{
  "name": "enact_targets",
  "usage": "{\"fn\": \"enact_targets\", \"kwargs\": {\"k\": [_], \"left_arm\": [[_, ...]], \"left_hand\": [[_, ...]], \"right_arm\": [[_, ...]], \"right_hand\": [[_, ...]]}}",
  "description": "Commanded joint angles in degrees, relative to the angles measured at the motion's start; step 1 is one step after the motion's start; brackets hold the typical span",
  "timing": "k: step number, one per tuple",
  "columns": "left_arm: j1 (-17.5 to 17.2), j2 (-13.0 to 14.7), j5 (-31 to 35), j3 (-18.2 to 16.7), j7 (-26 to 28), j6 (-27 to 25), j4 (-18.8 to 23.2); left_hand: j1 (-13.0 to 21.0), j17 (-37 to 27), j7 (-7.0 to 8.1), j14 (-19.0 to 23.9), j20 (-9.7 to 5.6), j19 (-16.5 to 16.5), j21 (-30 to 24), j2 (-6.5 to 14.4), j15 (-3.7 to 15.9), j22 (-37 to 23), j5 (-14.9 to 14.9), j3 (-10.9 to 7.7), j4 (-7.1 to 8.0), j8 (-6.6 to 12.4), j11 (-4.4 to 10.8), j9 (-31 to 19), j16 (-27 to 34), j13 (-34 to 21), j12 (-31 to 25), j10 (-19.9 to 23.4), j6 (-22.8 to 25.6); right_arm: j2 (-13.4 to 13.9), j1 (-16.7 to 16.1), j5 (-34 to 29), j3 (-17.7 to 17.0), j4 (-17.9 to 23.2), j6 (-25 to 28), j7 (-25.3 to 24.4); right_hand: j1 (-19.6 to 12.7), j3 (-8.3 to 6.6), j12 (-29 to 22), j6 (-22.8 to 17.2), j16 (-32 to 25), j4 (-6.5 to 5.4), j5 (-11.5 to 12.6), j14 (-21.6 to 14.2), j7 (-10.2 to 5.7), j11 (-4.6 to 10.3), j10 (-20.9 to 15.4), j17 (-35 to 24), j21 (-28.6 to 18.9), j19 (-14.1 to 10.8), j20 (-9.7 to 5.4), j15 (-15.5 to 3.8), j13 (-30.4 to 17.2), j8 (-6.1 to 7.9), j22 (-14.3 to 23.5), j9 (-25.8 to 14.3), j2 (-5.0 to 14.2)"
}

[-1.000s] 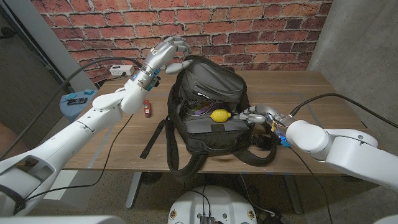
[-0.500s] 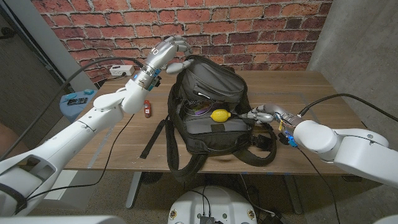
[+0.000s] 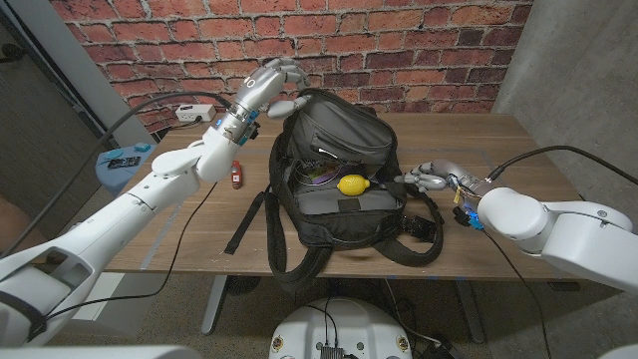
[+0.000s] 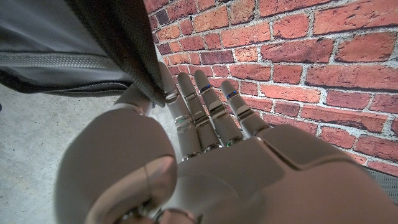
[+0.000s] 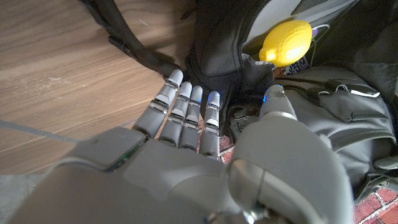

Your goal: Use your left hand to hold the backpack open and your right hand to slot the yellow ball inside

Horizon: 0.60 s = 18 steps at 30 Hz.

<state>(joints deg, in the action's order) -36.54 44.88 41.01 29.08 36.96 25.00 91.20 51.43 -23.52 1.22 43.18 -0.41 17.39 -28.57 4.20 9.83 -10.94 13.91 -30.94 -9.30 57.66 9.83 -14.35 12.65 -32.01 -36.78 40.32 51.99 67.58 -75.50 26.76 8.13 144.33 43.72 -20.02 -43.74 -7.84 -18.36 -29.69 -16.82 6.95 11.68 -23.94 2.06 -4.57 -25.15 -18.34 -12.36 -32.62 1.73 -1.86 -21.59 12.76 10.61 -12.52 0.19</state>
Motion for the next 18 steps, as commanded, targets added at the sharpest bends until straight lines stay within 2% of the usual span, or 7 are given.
{"fn": "enact_targets", "kwargs": {"k": [1,8,18], "left_arm": [[-0.14,-0.23,-0.41,0.09,-0.16,-0.26,-0.06],[-0.78,-0.24,-0.74,-0.25,0.07,-0.67,0.56],[-2.24,-0.24,-2.20,-0.72,-1.21,-0.83,2.54]], "left_hand": [[0.43,-0.13,-0.06,-0.43,-0.05,-0.09,0.09,0.37,0.04,-0.11,0.01,0.03,0.01,0.28,1.63,-0.21,-0.01,-0.15,0.10,2.13,-0.38],[0.36,0.03,-0.15,-0.27,-0.06,-0.09,0.09,0.29,0.02,-0.11,0.02,-0.07,0.02,0.31,1.65,-0.23,-0.05,-0.17,0.14,2.03,-0.44],[0.34,-0.01,-0.18,-0.36,-0.07,-0.10,0.09,0.27,0.04,-0.11,-0.02,-0.01,0.02,0.36,1.65,-0.29,-0.02,-0.13,0.14,2.15,-0.49]], "right_arm": [[0.32,0.37,-1.08,-1.50,-1.11,-0.37,-0.16],[0.11,1.11,-2.10,-1.48,-2.12,-1.34,0.18],[-0.50,3.54,-4.02,0.25,-4.06,-3.34,0.97]], "right_hand": [[-0.28,-0.17,0.12,-0.48,-0.26,0.25,-0.20,-0.36,-0.23,-0.02,-0.36,-0.09,-0.28,-0.13,-0.16,-0.05,-0.09,0.34,0.05,-0.04,0.88],[-0.19,-0.17,0.32,-0.45,-0.26,0.21,-0.25,-0.34,-0.23,0.03,-0.21,-0.07,-0.30,-0.21,-0.26,-0.01,-0.01,0.30,0.04,-0.03,1.02],[0.18,-0.05,0.55,-0.44,-0.24,0.08,-0.35,-0.31,-0.18,-0.09,-0.26,-0.02,-0.29,-0.23,-0.31,0.08,0.13,0.26,0.04,-0.01,1.11]]}}
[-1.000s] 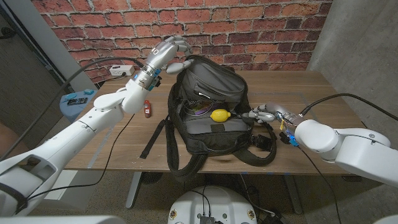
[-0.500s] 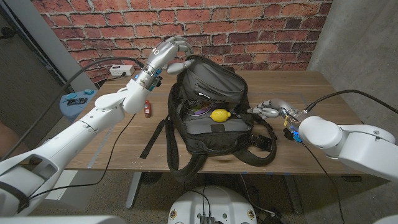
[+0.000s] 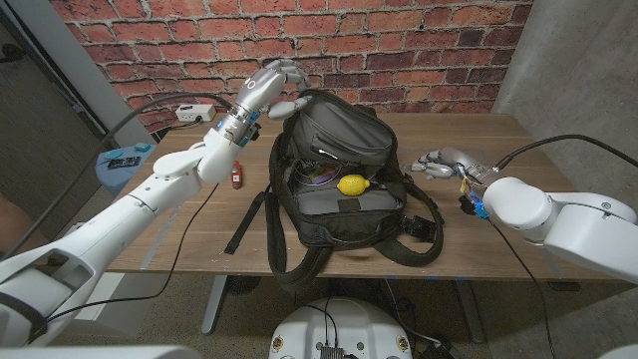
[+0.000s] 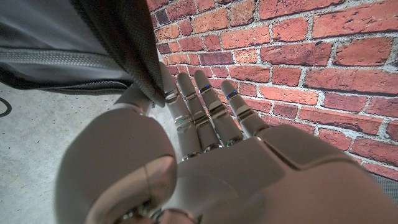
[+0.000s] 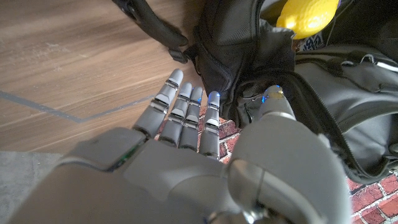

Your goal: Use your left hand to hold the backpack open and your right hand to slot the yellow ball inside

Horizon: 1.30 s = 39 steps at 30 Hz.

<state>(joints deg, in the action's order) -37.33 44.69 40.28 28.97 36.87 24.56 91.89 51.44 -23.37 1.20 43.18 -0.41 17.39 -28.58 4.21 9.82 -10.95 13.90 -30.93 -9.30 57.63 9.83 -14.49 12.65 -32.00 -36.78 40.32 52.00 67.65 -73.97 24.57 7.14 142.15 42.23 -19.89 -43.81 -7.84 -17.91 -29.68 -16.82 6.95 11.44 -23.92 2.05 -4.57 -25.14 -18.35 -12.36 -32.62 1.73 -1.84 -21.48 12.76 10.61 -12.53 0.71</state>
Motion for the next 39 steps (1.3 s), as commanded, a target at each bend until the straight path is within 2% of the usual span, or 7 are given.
{"fn": "enact_targets", "kwargs": {"k": [1,23,39], "left_arm": [[-1.70,-0.02,-1.67,-0.73,-1.31,-0.41,2.22],[-8.98,0.88,-9.30,-5.63,-8.99,-2.02,10.06],[-11.36,0.70,-12.08,-8.02,-12.89,-3.09,12.87]], "left_hand": [[0.31,-0.17,-0.13,-0.38,-0.07,-0.11,0.10,0.28,0.06,-0.11,-0.02,-0.01,0.04,0.36,1.60,-0.11,-0.02,-0.15,0.12,2.17,-0.50],[0.18,-0.30,0.11,-0.90,-0.09,-0.30,0.17,0.36,-0.14,-0.12,-0.07,0.10,0.10,0.34,1.48,-0.06,-0.04,-0.13,0.33,1.80,-0.72],[-0.17,-0.30,0.35,-1.27,-0.08,-0.57,0.26,0.43,-0.33,-0.13,-0.05,0.16,0.30,0.35,1.51,-0.15,-0.14,-0.17,0.52,1.34,-1.01]], "right_arm": [[-0.65,2.12,-2.00,1.34,-2.06,-2.02,0.84],[-3.30,4.22,-5.36,3.13,-6.91,-7.72,1.21],[-4.92,5.00,-6.24,3.24,-10.41,-11.57,2.44]], "right_hand": [[0.26,-0.05,0.11,-0.47,-0.25,0.08,-0.11,-0.35,-0.19,-0.11,-0.29,0.00,-0.29,-0.23,-0.35,0.06,0.03,0.26,0.04,0.00,0.59],[0.45,-0.03,0.53,-0.58,-0.23,0.08,-0.24,-0.28,-0.18,-0.12,-0.39,0.11,-0.30,-0.31,-0.38,0.00,0.30,0.23,0.03,0.03,0.88],[0.37,-0.04,0.70,-0.81,-0.27,0.26,-0.31,-0.47,-0.25,0.08,-0.80,0.24,-0.36,-0.56,-0.45,-0.16,0.49,0.26,0.03,0.06,0.93]]}}
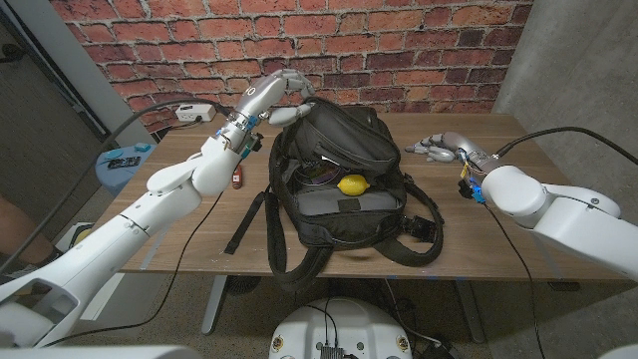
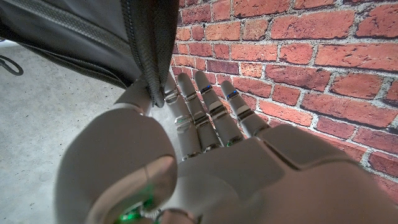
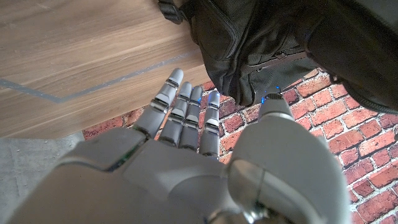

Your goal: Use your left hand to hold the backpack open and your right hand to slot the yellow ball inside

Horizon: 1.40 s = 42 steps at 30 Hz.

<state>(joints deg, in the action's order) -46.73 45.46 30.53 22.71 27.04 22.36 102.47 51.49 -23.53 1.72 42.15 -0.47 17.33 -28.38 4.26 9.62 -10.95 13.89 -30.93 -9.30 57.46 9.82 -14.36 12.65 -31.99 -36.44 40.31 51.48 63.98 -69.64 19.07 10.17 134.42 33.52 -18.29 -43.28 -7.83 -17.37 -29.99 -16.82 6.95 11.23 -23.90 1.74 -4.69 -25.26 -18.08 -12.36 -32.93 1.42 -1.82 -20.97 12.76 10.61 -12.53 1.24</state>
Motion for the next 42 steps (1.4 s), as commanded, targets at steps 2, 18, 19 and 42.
{"fn": "enact_targets", "kwargs": {"k": [2,18,19,42], "left_arm": [[-2.17,-0.15,-2.92,-1.96,-3.70,-1.15,2.57],[-4.69,0.93,-12.92,-3.86,-14.17,-6.63,7.14],[-4.89,1.06,-13.52,-4.02,-14.66,-6.98,7.40],[-5.03,4.37,-25.42,-4.93,-25.22,-9.39,8.92]], "left_hand": [[-0.22,-0.22,-0.13,-0.38,0.00,-0.60,0.10,0.43,-0.13,-0.13,-0.04,0.20,0.29,0.56,1.40,-0.34,-0.13,-0.22,0.25,1.11,-0.55],[-1.27,-0.37,0.19,-3.12,0.70,-2.21,0.68,0.78,-1.42,-0.20,0.00,0.45,0.87,-0.53,0.06,0.06,-0.92,-0.37,1.54,-2.44,-3.05],[-1.39,-0.34,0.25,-3.40,0.78,-2.37,0.74,0.77,-1.46,-0.20,0.01,0.45,0.91,-0.55,0.05,0.02,-1.03,-0.26,1.75,-2.82,-3.19],[-7.94,1.96,-0.26,-12.08,2.54,-6.71,2.53,-0.04,-5.31,-0.32,0.66,1.31,2.38,-7.42,-3.55,2.74,-2.20,2.78,7.21,-11.98,-13.24]], "right_arm": [[-1.52,0.74,-0.76,0.17,-3.18,-3.43,0.95],[-3.14,1.33,-0.88,0.44,-5.63,-5.88,1.64],[-3.14,1.52,-0.94,0.63,-5.65,-5.84,1.77],[-4.80,2.24,0.26,0.86,-8.64,-8.86,2.82]], "right_hand": [[-0.16,-0.04,0.16,-0.54,-0.29,0.27,-0.11,-0.54,0.05,0.30,-0.81,-0.02,-0.37,-0.28,-0.15,-0.25,0.01,0.26,0.03,0.06,0.42],[-0.19,-0.09,0.48,-0.63,-0.28,0.35,-0.16,-0.54,0.00,0.12,-0.84,0.08,-0.36,-0.32,-0.22,-0.16,0.20,0.23,0.03,0.08,0.63],[-0.20,-0.10,0.51,-0.66,-0.27,0.36,-0.17,-0.52,0.00,0.27,-0.82,0.09,-0.36,-0.32,-0.22,-0.20,0.21,0.24,0.03,0.08,0.65],[-0.06,0.07,1.84,0.61,0.91,0.59,-0.41,1.90,0.48,-0.22,0.60,0.57,-0.04,0.20,-0.52,0.45,0.68,-0.37,-0.08,0.14,0.53]]}}
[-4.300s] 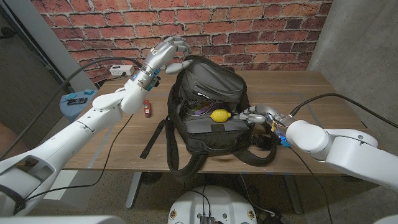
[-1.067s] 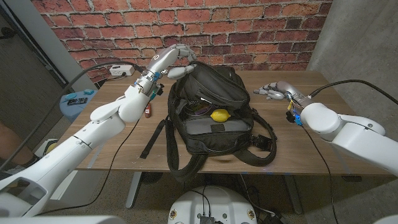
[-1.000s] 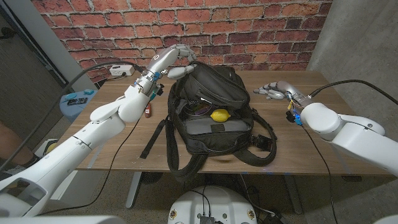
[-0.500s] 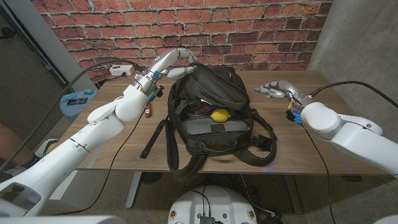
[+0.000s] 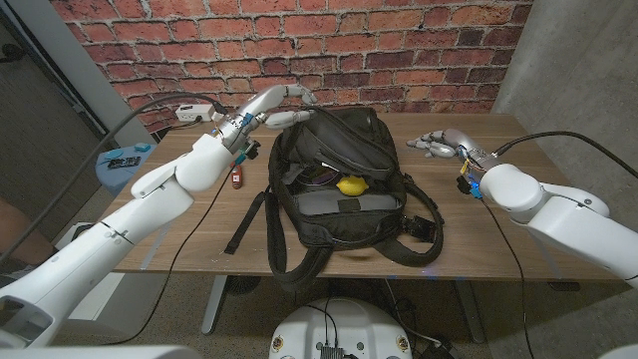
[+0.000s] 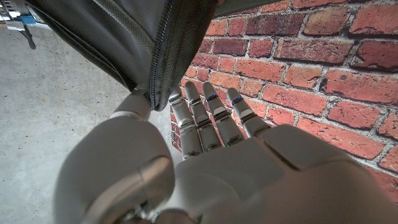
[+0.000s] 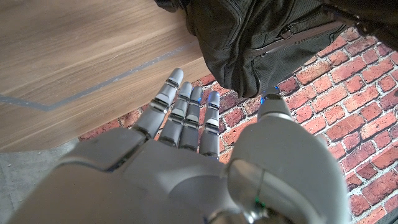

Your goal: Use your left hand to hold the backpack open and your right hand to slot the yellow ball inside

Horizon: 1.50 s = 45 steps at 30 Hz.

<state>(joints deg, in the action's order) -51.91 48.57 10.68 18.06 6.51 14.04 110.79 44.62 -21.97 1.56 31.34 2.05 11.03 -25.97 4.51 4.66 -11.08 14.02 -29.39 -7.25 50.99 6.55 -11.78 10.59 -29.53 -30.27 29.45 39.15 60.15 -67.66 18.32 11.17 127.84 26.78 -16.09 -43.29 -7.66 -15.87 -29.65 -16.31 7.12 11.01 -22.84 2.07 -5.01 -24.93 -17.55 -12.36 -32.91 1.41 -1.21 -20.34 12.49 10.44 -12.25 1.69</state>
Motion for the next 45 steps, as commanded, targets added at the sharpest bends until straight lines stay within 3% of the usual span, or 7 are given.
{"fn": "enact_targets", "kwargs": {"k": [1,7,14,22,28,41,45], "left_arm": [[0.28,1.37,-6.23,-0.21,-5.27,-1.12,0.56],[2.23,2.13,-14.65,0.77,-12.45,-2.20,-0.32],[4.19,2.73,-19.72,2.20,-17.20,-2.62,-1.63],[5.48,2.97,-22.34,3.27,-19.48,-2.28,-2.95],[6.37,3.22,-25.78,3.84,-22.40,-1.94,-3.96],[6.31,4.17,-29.97,3.62,-24.21,-2.63,-3.21],[5.19,3.84,-30.83,3.13,-22.63,-2.96,-3.23]], "left_hand": [[-1.51,0.65,-0.31,-1.80,0.06,-0.50,0.17,-0.38,-0.52,-0.20,0.55,-0.16,0.41,-1.51,-0.54,0.33,-0.09,0.56,1.46,-1.56,-1.45],[-4.82,3.24,-1.30,-7.40,0.86,-1.21,0.68,-1.01,-3.05,-0.19,0.77,0.39,0.76,-6.52,-3.25,1.15,-0.21,2.88,5.87,-6.75,-6.26],[-7.81,8.12,1.23,-14.84,1.46,-3.97,2.66,-1.79,-5.36,0.20,0.87,1.07,0.19,-14.04,-6.01,1.31,-0.47,6.52,10.90,-12.18,-12.85],[-8.76,9.79,1.23,-16.86,1.28,-4.96,3.59,-1.74,-5.95,0.38,0.85,1.30,0.10,-16.61,-6.28,1.31,-0.35,7.88,12.36,-13.52,-14.77],[-13.85,10.56,1.57,-19.88,1.88,-6.76,5.18,-1.57,-7.11,0.54,-0.42,3.26,2.47,-20.47,-7.32,1.33,-0.16,9.57,14.27,-15.73,-18.16],[-15.37,10.98,1.63,-21.10,2.50,-7.64,6.08,-0.93,-7.89,0.58,-0.98,3.45,2.98,-22.51,-8.08,1.28,-0.08,10.47,15.15,-16.79,-19.82],[-16.48,11.15,2.21,-22.04,2.62,-7.48,6.48,-0.08,-8.15,0.57,-1.37,3.40,3.37,-25.03,-8.27,1.28,-0.04,11.19,15.95,-18.00,-23.21]], "right_arm": [[-1.14,0.31,1.11,-0.13,-2.35,-2.39,0.63],[-2.45,1.06,2.02,0.08,-4.46,-4.20,0.98],[-3.84,1.95,3.16,0.57,-6.71,-6.39,1.61],[-5.36,2.76,3.80,1.10,-8.72,-8.35,1.26],[-5.91,3.02,4.29,1.26,-9.55,-8.95,1.00],[-6.35,3.12,4.81,1.71,-10.41,-9.58,0.54],[-6.94,3.47,4.76,2.21,-11.35,-10.57,0.57]], "right_hand": [[-0.05,-0.10,0.43,0.36,0.45,0.43,-0.20,0.91,0.27,0.09,0.39,0.08,0.01,0.26,-0.58,-0.17,0.07,-0.15,0.08,-0.14,0.06],[0.16,-0.02,1.01,0.79,0.88,0.37,-0.24,1.64,0.56,0.24,1.15,0.32,0.28,0.81,-0.61,0.22,0.34,-0.32,0.01,-0.12,0.07],[0.79,0.15,1.97,1.88,1.62,0.11,-0.31,2.92,0.76,-0.63,2.31,0.71,0.77,2.12,0.61,1.58,0.85,-0.74,-0.06,-0.06,0.24],[1.19,0.24,2.19,2.21,1.74,-0.08,-0.34,3.05,0.90,-0.51,2.43,0.85,0.80,2.27,0.59,1.52,1.07,-0.84,-0.07,-0.04,0.35],[1.40,0.29,2.31,2.24,1.77,-0.16,-0.36,2.96,0.90,-0.45,2.41,0.95,0.76,2.22,0.53,1.50,1.22,-0.84,-0.08,-0.01,0.42],[1.45,0.25,2.53,2.13,1.86,-0.12,-0.35,2.89,1.01,-0.54,2.38,1.17,0.72,2.18,0.59,1.48,1.51,-0.76,-0.09,0.03,0.60],[1.45,0.23,2.57,2.09,1.88,-0.10,-0.35,2.85,0.91,-0.55,2.30,1.25,0.70,2.17,0.63,1.46,1.61,-0.73,-0.09,0.04,0.66]]}}
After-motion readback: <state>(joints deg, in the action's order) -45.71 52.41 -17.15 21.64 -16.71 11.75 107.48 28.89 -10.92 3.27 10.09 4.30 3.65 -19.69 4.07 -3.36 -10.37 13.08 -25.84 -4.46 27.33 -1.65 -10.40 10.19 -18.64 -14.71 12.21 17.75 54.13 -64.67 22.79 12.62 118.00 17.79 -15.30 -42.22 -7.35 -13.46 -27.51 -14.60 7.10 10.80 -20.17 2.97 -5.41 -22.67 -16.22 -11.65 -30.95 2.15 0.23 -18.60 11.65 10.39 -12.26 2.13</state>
